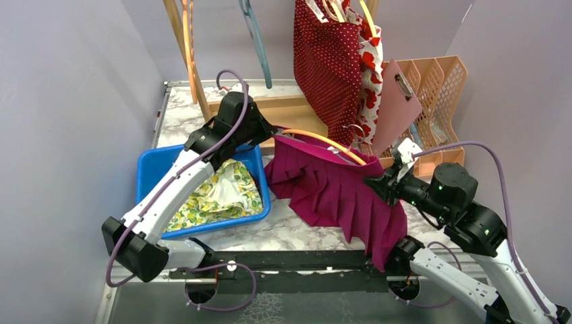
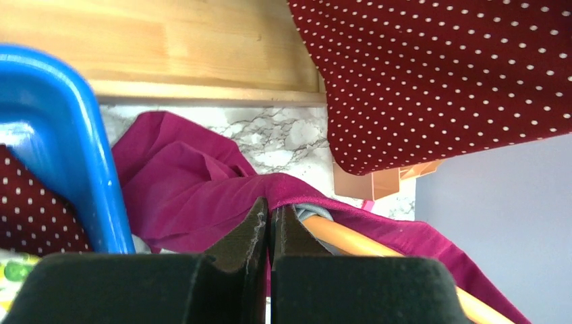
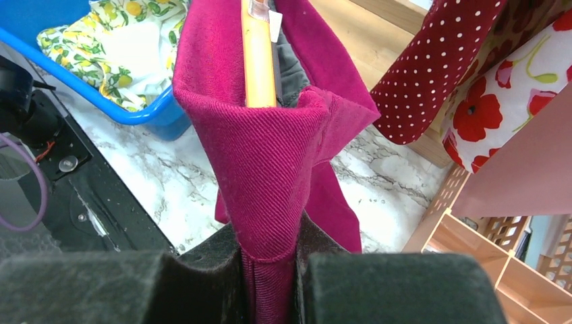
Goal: Remove the skirt from the hanger
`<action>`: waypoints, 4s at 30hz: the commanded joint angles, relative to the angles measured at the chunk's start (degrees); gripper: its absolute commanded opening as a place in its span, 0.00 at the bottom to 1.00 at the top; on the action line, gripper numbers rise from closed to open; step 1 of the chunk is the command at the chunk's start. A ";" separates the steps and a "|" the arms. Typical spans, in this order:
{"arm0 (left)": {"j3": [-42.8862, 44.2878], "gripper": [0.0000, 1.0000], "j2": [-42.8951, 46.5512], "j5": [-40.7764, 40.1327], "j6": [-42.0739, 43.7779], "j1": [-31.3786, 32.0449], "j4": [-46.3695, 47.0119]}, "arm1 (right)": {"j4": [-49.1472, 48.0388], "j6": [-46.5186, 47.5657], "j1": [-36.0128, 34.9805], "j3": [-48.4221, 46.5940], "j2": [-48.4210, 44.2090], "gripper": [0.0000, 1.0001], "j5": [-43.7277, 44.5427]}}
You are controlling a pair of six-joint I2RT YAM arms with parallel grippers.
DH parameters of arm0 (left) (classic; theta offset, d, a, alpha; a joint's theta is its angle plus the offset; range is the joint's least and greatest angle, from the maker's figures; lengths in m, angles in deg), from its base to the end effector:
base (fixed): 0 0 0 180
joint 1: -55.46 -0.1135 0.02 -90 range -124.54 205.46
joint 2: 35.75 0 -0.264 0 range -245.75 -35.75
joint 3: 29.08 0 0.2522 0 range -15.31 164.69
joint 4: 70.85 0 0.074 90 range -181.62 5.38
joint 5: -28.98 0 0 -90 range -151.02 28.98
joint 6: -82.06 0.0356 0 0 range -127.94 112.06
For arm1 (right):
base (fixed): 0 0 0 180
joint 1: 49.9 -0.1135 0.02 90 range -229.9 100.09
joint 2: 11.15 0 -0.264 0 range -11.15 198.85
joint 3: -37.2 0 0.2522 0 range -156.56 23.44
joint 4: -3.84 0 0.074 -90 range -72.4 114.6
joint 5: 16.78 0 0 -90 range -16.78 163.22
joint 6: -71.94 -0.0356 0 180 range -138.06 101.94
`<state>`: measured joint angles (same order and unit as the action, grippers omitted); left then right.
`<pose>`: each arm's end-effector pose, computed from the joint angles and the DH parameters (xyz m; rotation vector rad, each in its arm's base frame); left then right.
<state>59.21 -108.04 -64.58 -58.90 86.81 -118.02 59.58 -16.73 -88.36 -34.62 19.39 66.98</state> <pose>0.2367 -0.1416 0.3778 -0.4156 2.1766 -0.7702 0.0666 0.0578 0.3867 -0.7052 1.7183 0.5537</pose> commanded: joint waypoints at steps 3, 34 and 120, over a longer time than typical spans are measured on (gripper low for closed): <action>2.37 0.00 -1.06 2.71 13.48 -4.46 2.70 | -10.54 -0.55 0.49 -2.89 -0.64 0.01 -3.68; 5.05 0.74 5.79 22.55 66.37 9.87 10.94 | -10.87 0.97 0.49 -6.34 12.04 0.01 -11.99; -17.08 0.00 7.14 -21.50 94.75 28.06 49.00 | 32.06 -38.09 0.58 -41.62 43.94 0.01 43.63</action>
<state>41.63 -103.38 -75.83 38.58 115.38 -80.10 84.87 -55.53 -88.19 -77.87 65.31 96.97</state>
